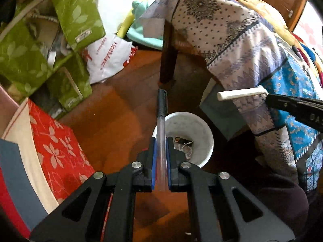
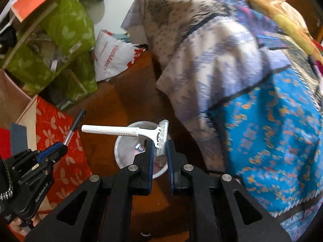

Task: Collect trash
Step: 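Carry the pen in the left tool and the razor in the right tool over the bin, then open the left tool to drop the pen while the right tool drops the razor, then move both open tools from the bin back over the bed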

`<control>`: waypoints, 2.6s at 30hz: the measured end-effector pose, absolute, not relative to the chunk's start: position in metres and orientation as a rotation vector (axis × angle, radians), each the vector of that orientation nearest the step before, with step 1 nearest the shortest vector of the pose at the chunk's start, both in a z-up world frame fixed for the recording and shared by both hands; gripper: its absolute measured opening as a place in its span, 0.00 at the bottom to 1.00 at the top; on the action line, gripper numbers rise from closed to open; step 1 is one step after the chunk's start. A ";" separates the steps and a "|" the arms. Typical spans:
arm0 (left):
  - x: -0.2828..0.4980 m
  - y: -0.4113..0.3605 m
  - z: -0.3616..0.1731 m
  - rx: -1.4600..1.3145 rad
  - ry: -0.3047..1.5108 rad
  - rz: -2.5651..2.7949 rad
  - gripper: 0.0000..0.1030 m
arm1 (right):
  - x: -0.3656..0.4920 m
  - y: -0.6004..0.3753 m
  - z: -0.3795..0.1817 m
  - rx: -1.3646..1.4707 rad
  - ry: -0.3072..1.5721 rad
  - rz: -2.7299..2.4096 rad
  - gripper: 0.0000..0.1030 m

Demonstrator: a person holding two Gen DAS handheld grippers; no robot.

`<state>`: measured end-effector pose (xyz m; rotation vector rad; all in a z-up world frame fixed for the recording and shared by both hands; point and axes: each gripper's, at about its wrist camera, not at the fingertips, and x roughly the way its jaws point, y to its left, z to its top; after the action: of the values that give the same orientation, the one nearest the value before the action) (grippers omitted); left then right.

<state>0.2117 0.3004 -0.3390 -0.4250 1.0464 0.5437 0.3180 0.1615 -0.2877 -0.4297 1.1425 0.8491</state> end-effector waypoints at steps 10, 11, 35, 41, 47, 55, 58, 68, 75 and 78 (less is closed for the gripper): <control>0.235 0.307 -0.341 -0.454 1.038 0.504 0.07 | 0.332 0.176 -0.304 -0.348 1.309 0.885 0.33; 0.239 0.306 -0.341 -0.460 1.035 0.492 0.07 | 0.331 0.175 -0.303 -0.364 1.297 0.879 0.33; 0.252 0.253 -0.278 -0.388 1.008 0.477 0.43 | 0.327 0.097 -0.238 -0.342 1.149 0.859 0.33; 0.254 0.221 -0.231 -0.313 0.943 0.459 0.43 | 0.327 0.060 -0.201 -0.284 1.070 0.837 0.33; 0.263 0.181 -0.192 -0.247 0.893 0.422 0.43 | 0.329 0.010 -0.162 -0.218 0.987 0.798 0.33; 0.300 0.117 -0.156 -0.179 0.838 0.336 0.44 | 0.349 -0.070 -0.125 -0.133 0.897 0.698 0.33; 0.323 0.094 -0.151 -0.148 0.835 0.293 0.44 | 0.362 -0.099 -0.119 -0.123 0.878 0.640 0.33; 0.414 0.014 -0.144 -0.036 0.828 0.132 0.46 | 0.426 -0.197 -0.127 -0.060 0.895 0.397 0.33; 0.475 -0.022 -0.157 0.008 0.818 0.071 0.46 | 0.470 -0.246 -0.138 -0.013 0.917 0.294 0.33; 0.504 -0.029 -0.171 -0.011 0.836 0.068 0.46 | 0.487 -0.258 -0.143 0.002 0.921 0.270 0.33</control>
<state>0.5039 -0.0291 -0.1708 -0.0108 0.8361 0.0678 0.4875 -0.2580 -0.1435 0.0022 0.9209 0.2699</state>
